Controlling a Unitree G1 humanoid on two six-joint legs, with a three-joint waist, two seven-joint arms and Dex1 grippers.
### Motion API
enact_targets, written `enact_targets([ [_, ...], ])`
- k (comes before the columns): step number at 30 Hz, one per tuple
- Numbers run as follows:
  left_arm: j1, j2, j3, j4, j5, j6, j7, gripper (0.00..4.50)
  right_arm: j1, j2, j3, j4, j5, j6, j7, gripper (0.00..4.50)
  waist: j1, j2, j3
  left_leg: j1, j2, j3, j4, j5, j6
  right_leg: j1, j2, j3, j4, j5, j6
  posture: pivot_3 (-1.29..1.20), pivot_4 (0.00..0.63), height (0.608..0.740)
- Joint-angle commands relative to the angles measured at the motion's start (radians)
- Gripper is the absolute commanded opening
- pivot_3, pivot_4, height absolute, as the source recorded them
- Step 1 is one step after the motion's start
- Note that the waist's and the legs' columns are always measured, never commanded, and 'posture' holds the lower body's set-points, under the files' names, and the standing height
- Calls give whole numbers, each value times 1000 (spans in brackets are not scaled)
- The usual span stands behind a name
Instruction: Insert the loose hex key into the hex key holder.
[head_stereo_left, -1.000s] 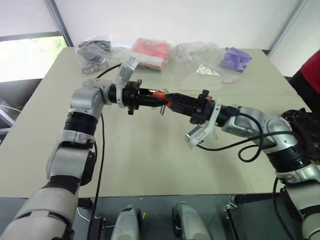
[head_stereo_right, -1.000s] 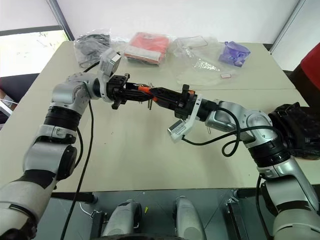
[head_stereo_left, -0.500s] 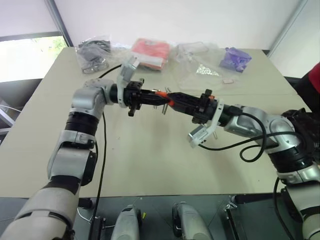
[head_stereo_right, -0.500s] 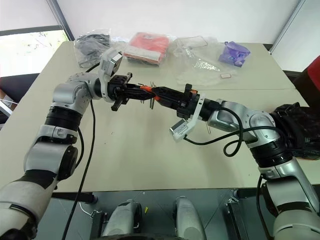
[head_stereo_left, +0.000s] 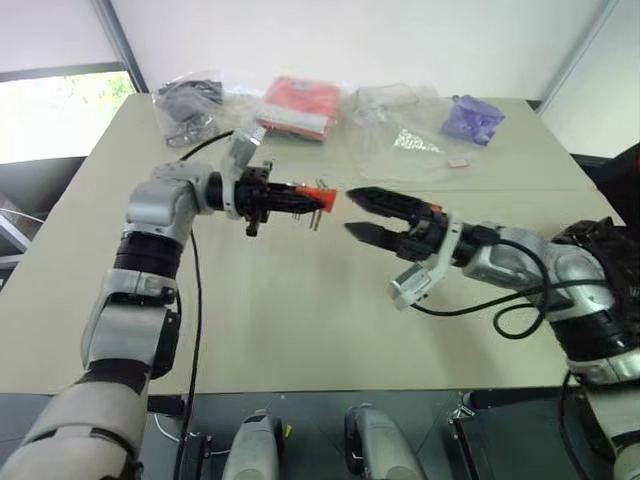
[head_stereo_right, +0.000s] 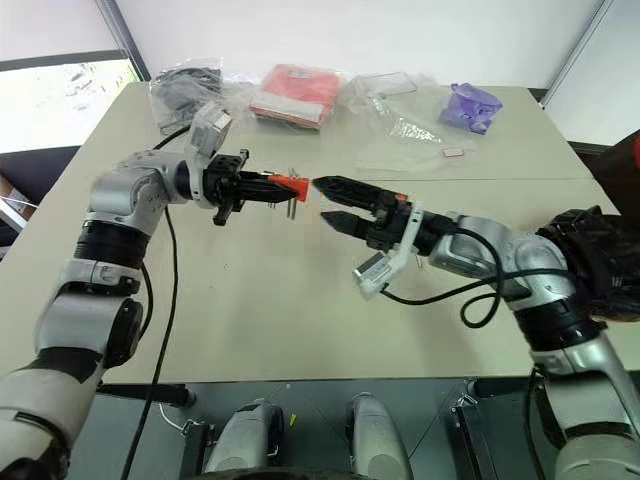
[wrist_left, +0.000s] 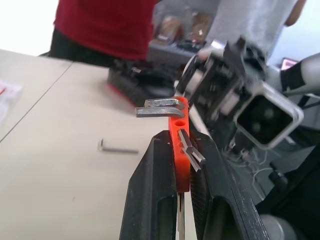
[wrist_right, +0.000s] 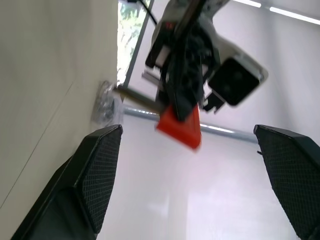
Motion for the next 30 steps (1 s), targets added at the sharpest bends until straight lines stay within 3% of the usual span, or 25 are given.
enact_targets([
  [1,30,23,36,-57,26,-93,60,0,109,27,-125,-100,328,336,202,4419,0,0,0,0,0,0,0,0,0,0,0,0,0,0,0,0,150,739],
  [4,79,25,44,-130,17,-105,103,0,191,123,-162,-287,610,884,404,4419,-1,0,0,2,0,0,1,0,0,2,0,0,1,0,0,0,150,739],
  [9,168,-12,58,-294,-29,-45,202,0,80,250,-231,-527,935,1889,474,4419,-1,1,0,2,1,-1,2,0,0,2,0,0,4,1,-2,0,150,739],
  [12,204,-35,60,-353,-51,-19,249,0,-35,329,-312,-538,1016,2306,470,4419,1,1,-1,2,1,-1,2,0,0,1,0,0,4,0,-5,0,150,739],
  [15,229,-55,59,-385,-62,-7,285,0,-67,366,-353,-488,1056,2403,428,4419,7,1,-1,1,1,-2,2,0,0,1,0,-1,3,0,-5,0,150,739],
  [19,257,-70,46,-417,-66,-8,312,0,-70,376,-369,-395,1067,2403,340,4419,7,1,-1,0,1,-1,2,0,0,1,0,-1,1,0,-4,0,150,739],
  [22,280,-79,50,-435,-73,-9,336,0,-69,357,-330,-329,989,2397,243,4419,3,1,-1,0,1,-1,2,0,0,1,0,-1,1,1,-2,0,150,739],
  [30,320,-89,55,-466,-79,-12,389,0,-101,418,-314,-182,958,2328,160,4419,-6,1,-1,1,1,-2,0,0,0,0,1,-1,2,2,-1,0,150,739],
])
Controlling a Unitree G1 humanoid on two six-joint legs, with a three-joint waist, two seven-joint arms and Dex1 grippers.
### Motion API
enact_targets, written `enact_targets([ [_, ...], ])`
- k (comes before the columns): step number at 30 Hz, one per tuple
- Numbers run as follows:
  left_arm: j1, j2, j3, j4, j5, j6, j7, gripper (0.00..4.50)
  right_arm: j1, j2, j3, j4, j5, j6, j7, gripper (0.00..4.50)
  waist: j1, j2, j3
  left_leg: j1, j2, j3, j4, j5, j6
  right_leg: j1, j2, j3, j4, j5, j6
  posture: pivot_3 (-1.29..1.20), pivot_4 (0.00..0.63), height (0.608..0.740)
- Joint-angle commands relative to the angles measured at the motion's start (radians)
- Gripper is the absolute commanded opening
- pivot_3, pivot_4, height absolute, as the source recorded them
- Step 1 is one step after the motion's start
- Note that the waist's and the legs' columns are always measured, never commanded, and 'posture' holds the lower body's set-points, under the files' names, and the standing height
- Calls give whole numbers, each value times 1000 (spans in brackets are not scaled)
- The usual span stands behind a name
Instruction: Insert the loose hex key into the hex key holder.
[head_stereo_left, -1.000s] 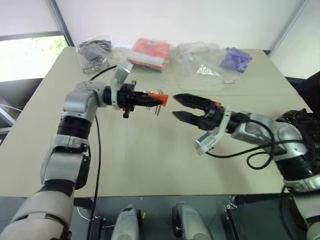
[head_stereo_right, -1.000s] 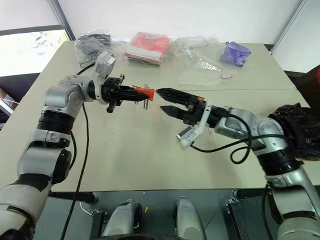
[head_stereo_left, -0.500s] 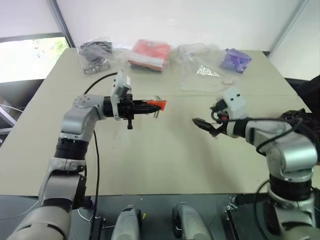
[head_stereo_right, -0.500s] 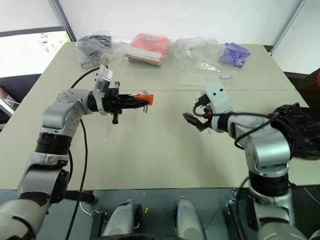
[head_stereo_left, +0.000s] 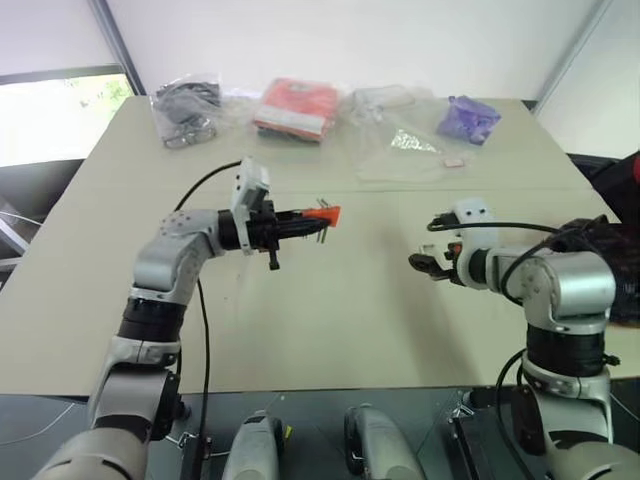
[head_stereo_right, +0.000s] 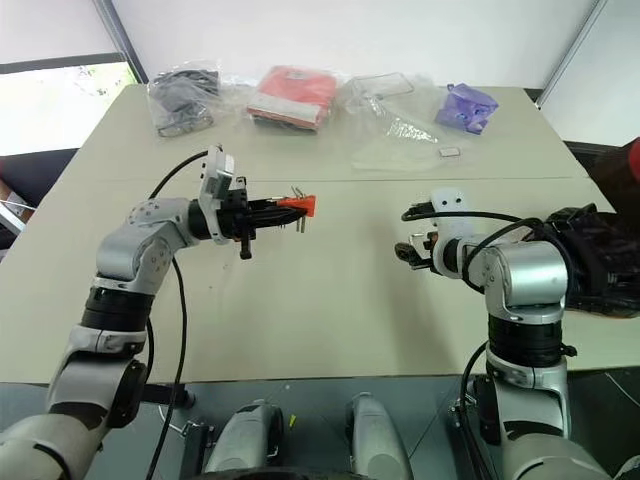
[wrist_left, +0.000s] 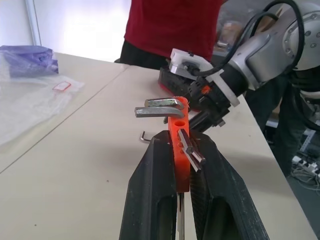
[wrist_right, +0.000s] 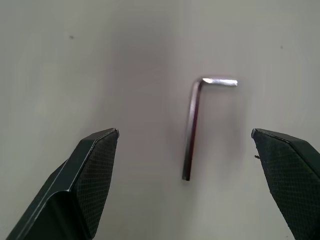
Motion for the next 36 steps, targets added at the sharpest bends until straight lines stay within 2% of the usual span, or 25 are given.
enact_targets([
  [1,-6,-3,16,-41,-22,-10,21,0,-41,30,-8,59,-7,-47,-24,4419,1,0,0,0,0,0,0,0,0,0,0,0,0,0,0,0,150,739],
  [9,6,-2,14,-54,-24,-8,40,0,-84,35,98,238,-38,-217,-32,4419,2,0,0,0,0,0,0,0,0,0,0,0,0,0,0,0,150,739],
  [13,17,1,16,-66,-23,-11,51,0,-59,45,113,312,-40,-220,-38,4419,-1,-1,-1,0,0,0,0,0,0,1,0,0,0,0,0,0,150,739],
  [16,32,1,17,-78,-20,-14,65,0,-36,55,125,303,-31,-180,-37,3568,0,-2,-2,2,0,0,0,0,0,2,0,0,0,0,0,0,150,739],
  [23,27,3,20,-72,-18,-22,82,0,2,66,125,263,-28,-126,-45,36,0,-2,-3,2,0,-1,0,0,0,2,1,0,0,0,0,0,150,739],
  [27,18,7,16,-59,-18,-26,72,0,27,61,139,234,-37,-159,-49,36,2,-3,-4,2,0,-1,0,0,0,2,1,0,-1,0,0,0,150,739],
  [30,8,23,5,-47,-22,-11,40,0,-33,66,92,245,-41,-256,-56,36,1,-4,-4,2,0,-1,0,0,0,2,1,0,-1,0,-1,0,150,739],
  [34,-32,88,-29,2,-23,29,-82,0,-161,73,-4,242,-18,-529,-43,36,-4,0,-2,1,0,-1,0,0,0,1,1,0,-1,-1,-4,0,150,739],
  [36,-67,122,-57,49,-7,26,-161,0,-185,49,2,172,7,-725,49,36,-2,5,1,-2,0,-1,-1,0,0,-2,1,0,-1,1,-1,0,150,739],
])
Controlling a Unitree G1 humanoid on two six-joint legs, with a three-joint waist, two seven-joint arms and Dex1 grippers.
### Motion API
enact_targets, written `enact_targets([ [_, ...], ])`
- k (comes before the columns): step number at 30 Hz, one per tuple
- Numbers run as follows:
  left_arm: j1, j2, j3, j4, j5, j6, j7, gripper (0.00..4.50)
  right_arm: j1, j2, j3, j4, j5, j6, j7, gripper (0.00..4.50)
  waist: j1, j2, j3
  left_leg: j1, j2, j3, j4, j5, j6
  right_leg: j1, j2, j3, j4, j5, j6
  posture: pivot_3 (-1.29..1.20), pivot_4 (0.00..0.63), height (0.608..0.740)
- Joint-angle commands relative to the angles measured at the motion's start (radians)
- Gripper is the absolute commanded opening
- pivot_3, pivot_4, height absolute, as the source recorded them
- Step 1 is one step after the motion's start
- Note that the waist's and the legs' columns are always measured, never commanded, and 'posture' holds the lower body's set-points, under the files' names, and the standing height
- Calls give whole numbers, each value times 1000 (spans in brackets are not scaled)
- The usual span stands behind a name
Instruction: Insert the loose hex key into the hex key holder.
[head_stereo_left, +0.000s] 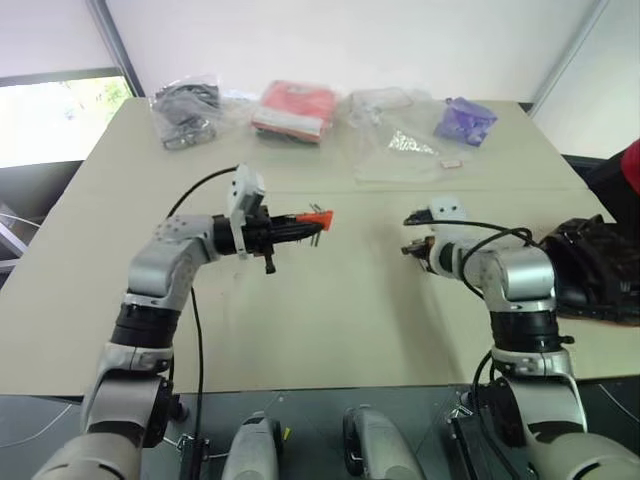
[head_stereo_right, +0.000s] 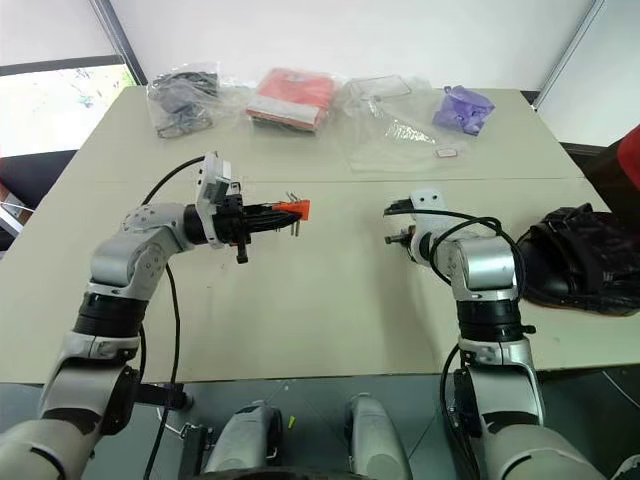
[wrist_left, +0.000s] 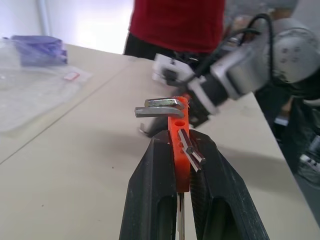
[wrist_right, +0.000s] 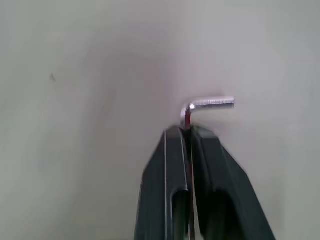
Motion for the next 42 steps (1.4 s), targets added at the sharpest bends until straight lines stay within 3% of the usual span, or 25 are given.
enact_targets([
  [1,-69,43,-26,62,0,-3,-116,0,-79,-33,-35,-145,50,-304,116,36,2,3,2,0,0,0,-1,0,0,-1,0,0,0,0,0,0,150,739],
  [5,-237,23,-14,258,-17,28,-205,0,-86,12,-103,-300,175,-384,156,36,11,3,2,-2,0,-4,-3,-1,1,-1,2,-1,0,-2,3,0,150,739],
  [9,-341,-19,-20,406,37,-71,-228,0,-75,85,-141,-384,301,-356,124,36,8,3,2,-3,0,-4,-3,-1,1,0,1,-1,-1,-2,3,0,150,739],
  [16,-454,-82,0,569,69,-175,-248,0,-36,172,-105,-469,398,-354,60,36,6,3,2,-2,0,-6,-2,-1,1,0,2,-1,0,-2,3,0,150,739],
  [21,-497,-101,21,657,87,-241,-235,0,-9,174,-67,-505,432,-350,49,36,4,3,2,-2,0,-6,-2,-1,1,0,2,-1,0,-2,3,0,150,739],
  [42,-477,-136,48,586,77,-196,-266,0,-2,178,-9,-467,443,-391,13,36,6,3,2,-2,0,-6,-2,-1,1,0,2,-1,0,-2,3,0,150,739],
])
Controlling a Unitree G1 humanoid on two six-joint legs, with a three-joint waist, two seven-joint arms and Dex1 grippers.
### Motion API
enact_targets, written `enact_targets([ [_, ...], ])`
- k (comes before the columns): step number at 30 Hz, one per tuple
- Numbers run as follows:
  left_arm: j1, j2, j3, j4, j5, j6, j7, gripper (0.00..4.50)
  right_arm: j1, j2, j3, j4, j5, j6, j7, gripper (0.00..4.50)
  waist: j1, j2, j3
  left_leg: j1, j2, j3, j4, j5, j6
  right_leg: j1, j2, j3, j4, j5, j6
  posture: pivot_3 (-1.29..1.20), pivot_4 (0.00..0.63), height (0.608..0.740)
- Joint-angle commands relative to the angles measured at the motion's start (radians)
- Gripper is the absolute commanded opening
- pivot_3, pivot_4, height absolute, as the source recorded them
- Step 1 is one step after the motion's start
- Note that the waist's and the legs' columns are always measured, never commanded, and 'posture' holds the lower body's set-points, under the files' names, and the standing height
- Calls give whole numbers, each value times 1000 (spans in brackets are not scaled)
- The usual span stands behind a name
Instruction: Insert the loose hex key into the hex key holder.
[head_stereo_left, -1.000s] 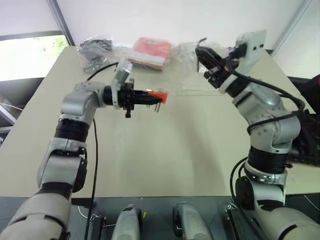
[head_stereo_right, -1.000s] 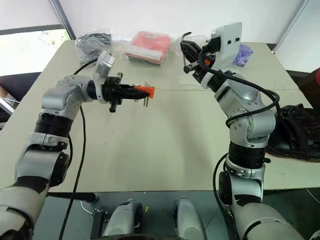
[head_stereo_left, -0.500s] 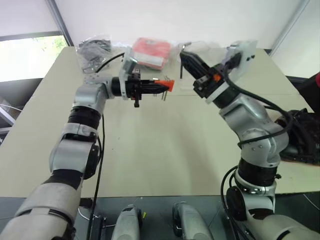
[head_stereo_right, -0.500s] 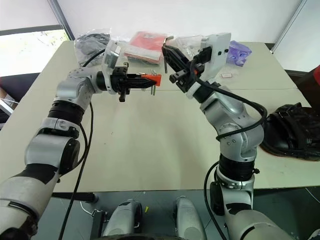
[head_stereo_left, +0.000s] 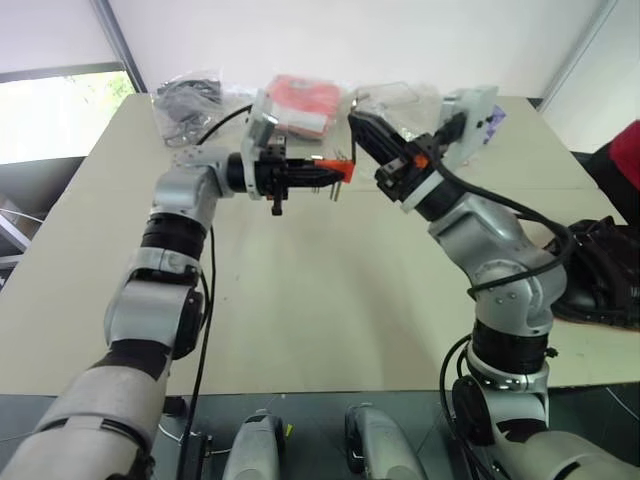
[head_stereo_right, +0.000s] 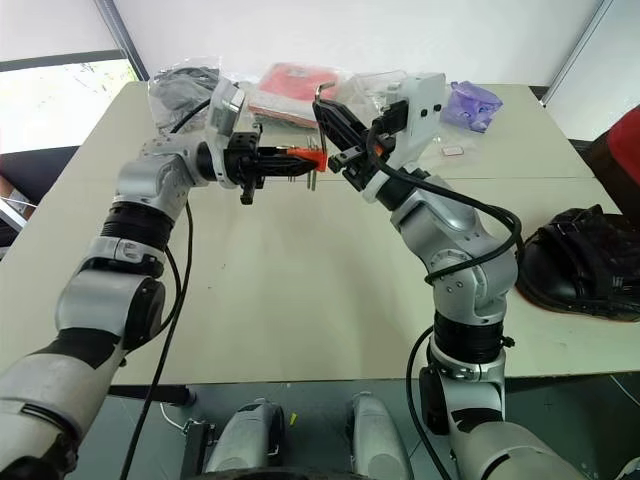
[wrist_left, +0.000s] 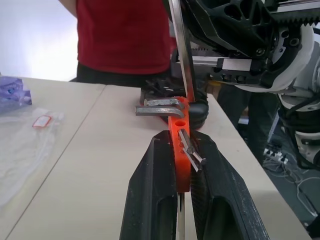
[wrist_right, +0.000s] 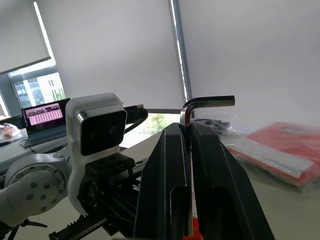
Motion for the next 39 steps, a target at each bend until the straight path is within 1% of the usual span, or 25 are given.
enact_targets([
  [1,-11,2,19,-59,-17,11,-7,0,-23,1,-5,-12,9,-32,-6,36,0,0,0,0,0,0,0,0,0,0,0,0,0,0,0,0,150,739],
  [6,1,5,22,-88,-19,30,-5,0,-31,0,-6,6,4,-50,-12,36,0,0,0,0,0,0,0,0,0,0,0,0,0,0,0,0,150,739],
  [11,28,5,-3,-93,14,-8,-6,0,-54,5,-6,9,12,-56,-24,36,-2,0,0,0,0,0,0,0,0,0,0,0,0,0,0,0,150,739],
  [18,18,-13,15,-74,9,-15,16,0,-61,14,1,-1,26,-48,-35,36,2,0,0,0,0,0,0,0,0,0,0,0,0,0,0,0,150,739],
  [27,-8,-35,43,-98,-37,39,27,0,-33,18,16,1,21,-60,-34,36,-1,0,0,0,0,0,0,0,0,0,0,0,0,0,0,0,150,739],
  [39,-6,-22,68,-124,-62,93,33,0,-20,4,20,25,7,-93,-23,36,0,0,0,0,0,0,0,0,0,0,0,0,0,0,0,0,150,739],
])
